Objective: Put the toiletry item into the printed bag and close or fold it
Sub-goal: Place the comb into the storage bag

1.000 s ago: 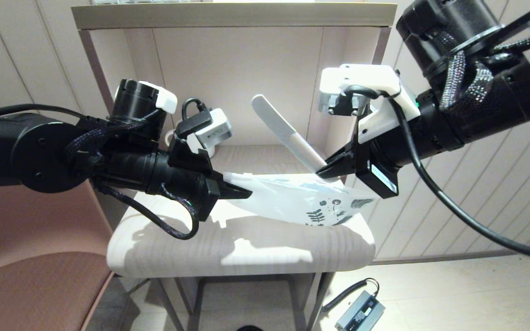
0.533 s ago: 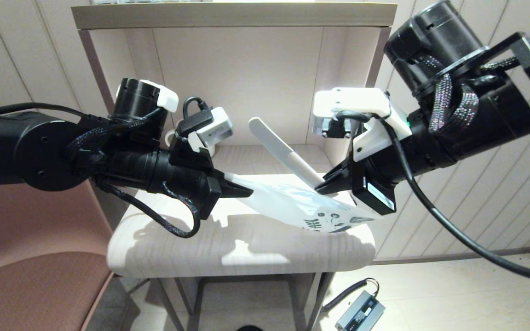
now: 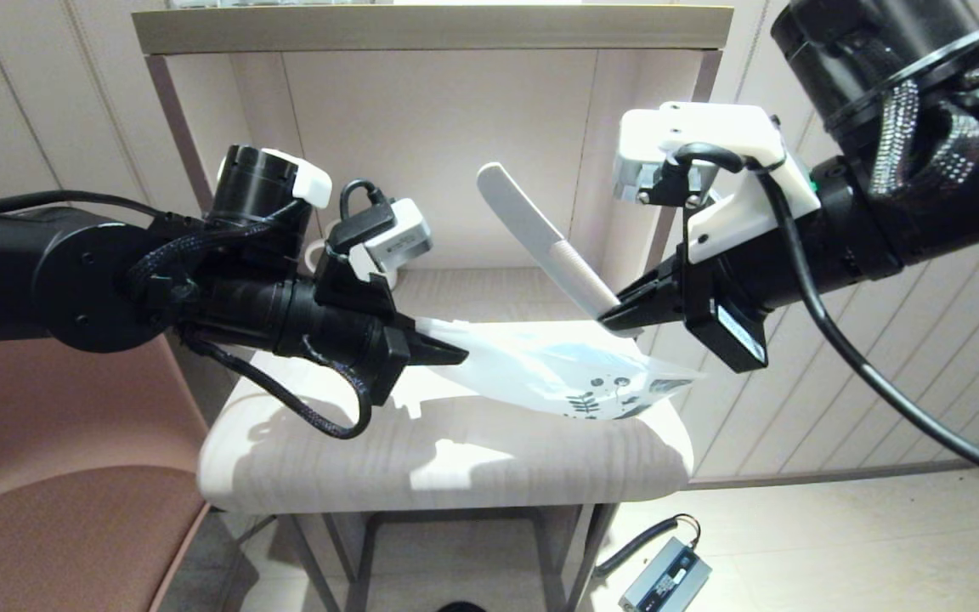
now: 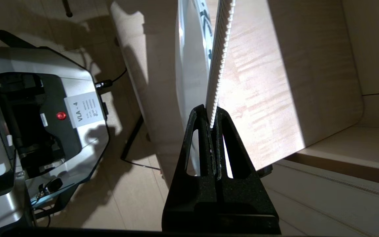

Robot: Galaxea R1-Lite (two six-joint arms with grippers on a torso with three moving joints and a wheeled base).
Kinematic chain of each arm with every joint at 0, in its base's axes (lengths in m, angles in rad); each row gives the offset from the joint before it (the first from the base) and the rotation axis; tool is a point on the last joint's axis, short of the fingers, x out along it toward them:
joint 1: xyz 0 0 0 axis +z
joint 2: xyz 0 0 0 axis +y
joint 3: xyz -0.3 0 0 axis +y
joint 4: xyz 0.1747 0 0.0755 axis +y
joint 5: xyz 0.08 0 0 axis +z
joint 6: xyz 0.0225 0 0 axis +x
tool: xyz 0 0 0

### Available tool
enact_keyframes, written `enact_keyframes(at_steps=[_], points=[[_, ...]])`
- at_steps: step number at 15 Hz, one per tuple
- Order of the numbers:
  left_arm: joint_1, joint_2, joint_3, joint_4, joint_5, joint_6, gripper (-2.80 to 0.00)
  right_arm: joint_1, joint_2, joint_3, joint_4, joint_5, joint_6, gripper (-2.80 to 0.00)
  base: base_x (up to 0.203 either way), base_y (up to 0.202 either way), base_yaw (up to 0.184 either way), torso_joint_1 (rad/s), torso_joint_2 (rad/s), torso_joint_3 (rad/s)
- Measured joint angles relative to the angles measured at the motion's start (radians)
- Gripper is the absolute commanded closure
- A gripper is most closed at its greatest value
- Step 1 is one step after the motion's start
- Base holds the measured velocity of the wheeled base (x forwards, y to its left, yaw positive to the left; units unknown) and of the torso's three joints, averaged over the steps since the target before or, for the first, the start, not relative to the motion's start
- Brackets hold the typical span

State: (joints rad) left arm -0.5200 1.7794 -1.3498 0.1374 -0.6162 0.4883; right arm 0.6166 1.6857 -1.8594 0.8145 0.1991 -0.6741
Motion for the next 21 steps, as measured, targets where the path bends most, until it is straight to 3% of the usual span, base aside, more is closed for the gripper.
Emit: enact_keyframes(at_steps=[5,21], points=[[0.000,0.003,-0.013,0.001,0.000,0.000,0.00,0.005,-0.020,0.071,-0.005,0.000,0.000,0.00,0.000,0.000,0.000,0.000,0.00,0.000],[0.000,0.023,-0.032,0.003,-0.002,0.000,0.00,-0.027,0.023,0.062,-0.019,0.026,-0.005,0.00,0.000,0.000,0.000,0.000,0.00,0.000]])
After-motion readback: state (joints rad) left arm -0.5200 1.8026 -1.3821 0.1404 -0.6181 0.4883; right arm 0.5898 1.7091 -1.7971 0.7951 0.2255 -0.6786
